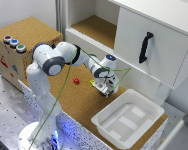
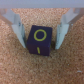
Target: Grasp the purple block and rotate it right
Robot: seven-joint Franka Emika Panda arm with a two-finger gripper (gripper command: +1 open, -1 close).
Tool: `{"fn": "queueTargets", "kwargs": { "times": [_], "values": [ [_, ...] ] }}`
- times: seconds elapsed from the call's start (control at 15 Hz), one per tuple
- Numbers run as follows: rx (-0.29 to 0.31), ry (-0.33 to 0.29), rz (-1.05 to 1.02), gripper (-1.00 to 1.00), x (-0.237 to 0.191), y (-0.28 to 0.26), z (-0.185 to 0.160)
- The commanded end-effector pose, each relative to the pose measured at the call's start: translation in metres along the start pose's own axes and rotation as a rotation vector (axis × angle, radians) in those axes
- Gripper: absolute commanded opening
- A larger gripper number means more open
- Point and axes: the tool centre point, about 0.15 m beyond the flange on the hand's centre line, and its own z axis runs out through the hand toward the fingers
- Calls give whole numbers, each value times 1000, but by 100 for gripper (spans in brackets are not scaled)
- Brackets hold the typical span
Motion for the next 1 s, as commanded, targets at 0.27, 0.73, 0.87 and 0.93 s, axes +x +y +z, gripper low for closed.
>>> {"fn": "queueTargets", "kwargs": {
  "times": [0.27,0.73,0.87,0.93],
  "values": [
    [90,11,295,-100,23,9,-32],
    [1,43,745,-100,19,9,-23],
    [40,41,941,-100,17,16,-15],
    [75,35,1078,-100,11,24,-11]
  ]
}}
